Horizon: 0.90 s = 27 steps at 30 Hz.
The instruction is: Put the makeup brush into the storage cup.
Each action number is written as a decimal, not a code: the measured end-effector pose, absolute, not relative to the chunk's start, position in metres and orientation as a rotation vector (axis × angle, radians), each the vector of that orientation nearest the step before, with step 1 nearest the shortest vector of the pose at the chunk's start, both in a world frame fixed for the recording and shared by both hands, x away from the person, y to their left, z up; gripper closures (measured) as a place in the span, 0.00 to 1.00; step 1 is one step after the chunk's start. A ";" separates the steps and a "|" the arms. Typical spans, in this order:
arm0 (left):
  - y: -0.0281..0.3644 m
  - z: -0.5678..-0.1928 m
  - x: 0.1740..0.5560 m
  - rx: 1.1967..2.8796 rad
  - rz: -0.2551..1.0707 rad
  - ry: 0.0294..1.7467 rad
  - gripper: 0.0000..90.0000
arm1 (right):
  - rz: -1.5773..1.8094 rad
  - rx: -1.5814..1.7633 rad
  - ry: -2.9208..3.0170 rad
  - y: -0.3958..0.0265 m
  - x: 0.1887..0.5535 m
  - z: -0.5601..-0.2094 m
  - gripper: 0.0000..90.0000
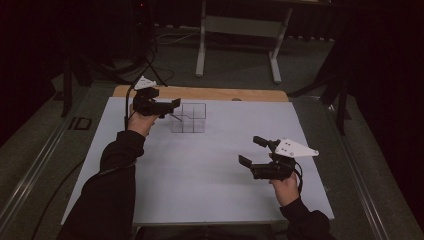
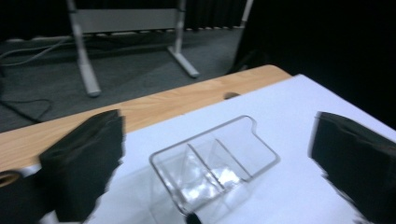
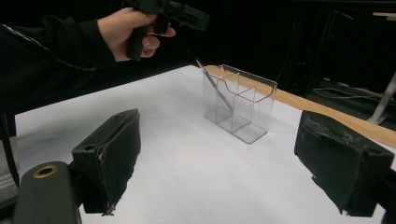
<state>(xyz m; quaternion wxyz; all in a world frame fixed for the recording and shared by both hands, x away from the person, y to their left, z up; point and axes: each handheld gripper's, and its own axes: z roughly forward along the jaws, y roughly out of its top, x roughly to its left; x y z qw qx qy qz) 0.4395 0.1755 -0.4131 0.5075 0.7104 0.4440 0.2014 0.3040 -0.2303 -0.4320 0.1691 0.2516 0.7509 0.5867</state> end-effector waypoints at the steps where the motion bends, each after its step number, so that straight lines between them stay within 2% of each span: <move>1: 0.176 -0.412 0.436 1.716 0.490 1.059 0.01 | 1.668 0.715 2.135 -0.230 0.304 -0.432 0.16; 6: 0.181 -0.404 0.421 1.707 0.535 1.038 0.01 | 1.666 0.719 2.133 -0.231 0.304 -0.432 0.16; 11: 0.189 -0.396 0.403 1.678 0.490 0.983 0.01 | 1.664 0.723 2.133 -0.231 0.304 -0.433 0.16; 27: 0.203 -0.379 0.346 1.667 0.488 0.898 0.01 | 1.666 0.721 2.133 -0.229 0.303 -0.432 0.16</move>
